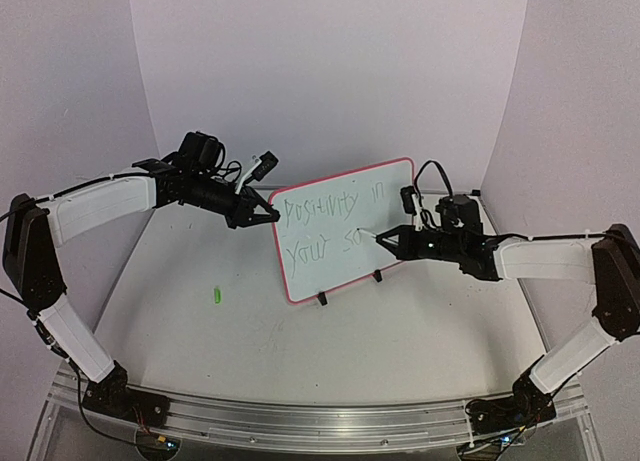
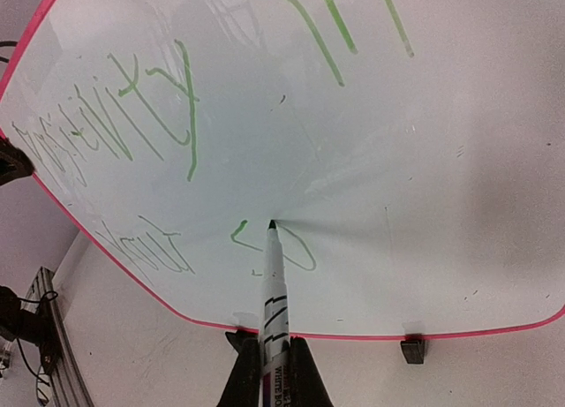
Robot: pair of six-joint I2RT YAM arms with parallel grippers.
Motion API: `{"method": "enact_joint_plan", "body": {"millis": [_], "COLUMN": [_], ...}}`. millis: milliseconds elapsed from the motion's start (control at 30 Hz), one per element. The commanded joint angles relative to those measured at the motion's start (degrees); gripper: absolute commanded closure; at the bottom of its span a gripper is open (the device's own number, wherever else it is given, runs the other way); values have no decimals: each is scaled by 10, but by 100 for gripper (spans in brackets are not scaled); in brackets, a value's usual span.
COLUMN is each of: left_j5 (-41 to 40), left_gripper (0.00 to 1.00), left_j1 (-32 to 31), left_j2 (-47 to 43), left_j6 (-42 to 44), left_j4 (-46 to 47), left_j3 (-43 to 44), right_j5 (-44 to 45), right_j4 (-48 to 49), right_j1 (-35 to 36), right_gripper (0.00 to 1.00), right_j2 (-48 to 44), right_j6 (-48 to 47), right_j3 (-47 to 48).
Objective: Write a sentence on the whiteboard
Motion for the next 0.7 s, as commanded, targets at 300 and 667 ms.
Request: {"method": "enact_joint_plan", "body": {"millis": [300, 667], "left_j5": [-37, -38], "left_gripper": [100, 100], "left_j1": [-8, -8], "left_j2": [4, 6], "left_j6": [28, 26], "left_j4": [-53, -53], "left_j3": [1, 1], "right_j5": [7, -16], "right_j4": [-18, -18], "right_j1": [-25, -30], "right_gripper": [100, 100], "right_j2": [-70, -41], "right_j6": [-18, -32], "right_j3": [-30, -5]}}
